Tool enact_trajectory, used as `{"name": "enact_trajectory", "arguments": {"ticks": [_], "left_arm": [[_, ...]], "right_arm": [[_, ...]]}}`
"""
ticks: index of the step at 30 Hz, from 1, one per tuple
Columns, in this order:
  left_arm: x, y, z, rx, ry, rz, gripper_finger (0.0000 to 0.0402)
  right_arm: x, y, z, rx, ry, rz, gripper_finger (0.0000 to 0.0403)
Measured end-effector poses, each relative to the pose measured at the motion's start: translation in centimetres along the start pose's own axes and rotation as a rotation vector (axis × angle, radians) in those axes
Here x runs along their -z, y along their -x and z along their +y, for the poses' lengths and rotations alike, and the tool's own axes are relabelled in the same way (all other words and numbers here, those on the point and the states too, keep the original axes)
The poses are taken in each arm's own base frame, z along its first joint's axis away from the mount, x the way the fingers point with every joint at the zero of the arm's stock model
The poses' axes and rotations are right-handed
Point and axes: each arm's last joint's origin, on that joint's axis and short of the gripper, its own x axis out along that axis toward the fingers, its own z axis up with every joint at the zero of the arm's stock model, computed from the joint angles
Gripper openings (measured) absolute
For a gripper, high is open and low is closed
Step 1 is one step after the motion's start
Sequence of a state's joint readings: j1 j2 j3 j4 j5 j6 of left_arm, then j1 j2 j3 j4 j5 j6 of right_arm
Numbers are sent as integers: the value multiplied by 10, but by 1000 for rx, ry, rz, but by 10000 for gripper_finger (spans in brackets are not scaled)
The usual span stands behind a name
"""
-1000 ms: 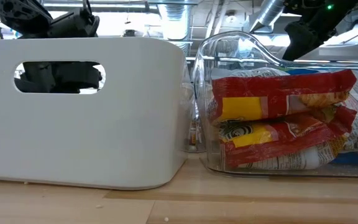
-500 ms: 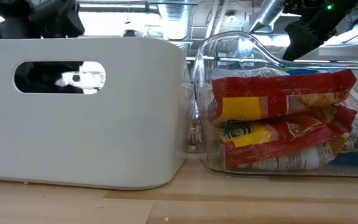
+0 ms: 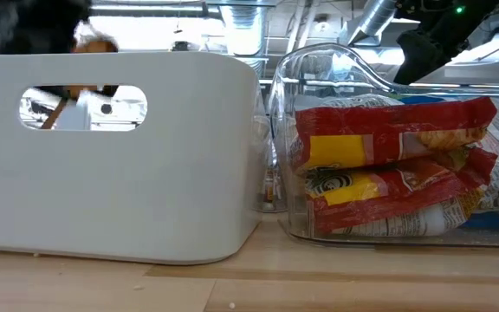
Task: Pick & Place Food Item
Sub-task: Put the gold spoon into the white bin
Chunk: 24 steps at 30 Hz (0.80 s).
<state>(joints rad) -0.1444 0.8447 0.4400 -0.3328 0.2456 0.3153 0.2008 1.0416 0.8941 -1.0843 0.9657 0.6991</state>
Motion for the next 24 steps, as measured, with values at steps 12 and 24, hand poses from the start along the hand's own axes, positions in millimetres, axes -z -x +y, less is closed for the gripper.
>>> {"name": "enact_trajectory", "arguments": {"ticks": [12, 24], "left_arm": [[-33, -10, 1, -73, -347, -283, 6], [-55, -34, 9, -65, -465, -516, 6]], "right_arm": [[0, 0, 0, 0, 0, 0, 176], [0, 0, 0, 0, 0, 0, 176]]}}
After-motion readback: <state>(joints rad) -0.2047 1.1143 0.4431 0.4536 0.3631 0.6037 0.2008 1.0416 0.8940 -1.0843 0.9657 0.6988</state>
